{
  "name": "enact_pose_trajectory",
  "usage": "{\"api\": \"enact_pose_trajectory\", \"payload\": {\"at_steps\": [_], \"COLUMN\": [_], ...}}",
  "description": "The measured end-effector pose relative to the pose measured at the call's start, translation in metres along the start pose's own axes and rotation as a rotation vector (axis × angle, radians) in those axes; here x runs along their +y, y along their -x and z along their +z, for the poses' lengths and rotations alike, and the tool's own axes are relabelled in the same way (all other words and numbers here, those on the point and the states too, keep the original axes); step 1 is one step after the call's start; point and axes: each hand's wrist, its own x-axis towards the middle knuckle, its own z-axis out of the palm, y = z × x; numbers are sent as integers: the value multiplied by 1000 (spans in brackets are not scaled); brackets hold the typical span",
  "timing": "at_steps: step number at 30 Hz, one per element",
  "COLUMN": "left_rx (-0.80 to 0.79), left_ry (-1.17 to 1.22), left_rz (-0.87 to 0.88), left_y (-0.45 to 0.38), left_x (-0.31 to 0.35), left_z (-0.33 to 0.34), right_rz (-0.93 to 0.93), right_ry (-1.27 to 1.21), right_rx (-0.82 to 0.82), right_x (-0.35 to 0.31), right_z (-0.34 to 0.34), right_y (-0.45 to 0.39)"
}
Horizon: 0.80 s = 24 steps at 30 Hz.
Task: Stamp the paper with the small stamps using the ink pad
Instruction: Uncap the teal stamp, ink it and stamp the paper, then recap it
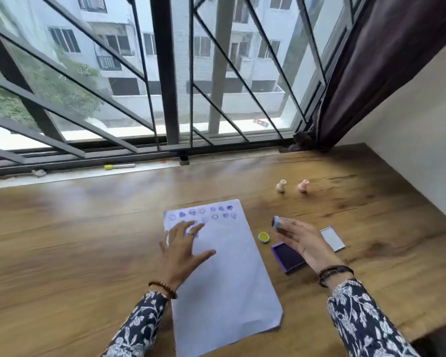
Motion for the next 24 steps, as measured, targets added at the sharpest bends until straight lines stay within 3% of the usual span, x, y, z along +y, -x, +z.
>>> {"api": "enact_pose_trajectory", "payload": {"at_steps": [5,9,12,15,18,20,24], "left_rx": [-214,-280,-276,-221,-204,-257,-344], "left_ry": [-113,-245,-214,68,714,1009,1176], "left_rz": [274,281,277,175,-132,-237,-218], "left_y": [-30,-46,-55,-57,-48,-41,-35], "left_x": [91,118,114,148,147,144,147], "left_z": [48,65,61,71,60,56,46], "right_rz": [34,35,19,-7,-87,-185,-304], "right_ry": [-126,-147,-118,-89,84,198,295], "right_rx": [28,34,42,14,-6,-52,-147], "right_x": [-2,4,9,0,2,-2,-15], "right_z": [-32,-41,-40,-77,-67,-56,-44], "right_y": [4,4,4,-6,-9,-2,-1]}}
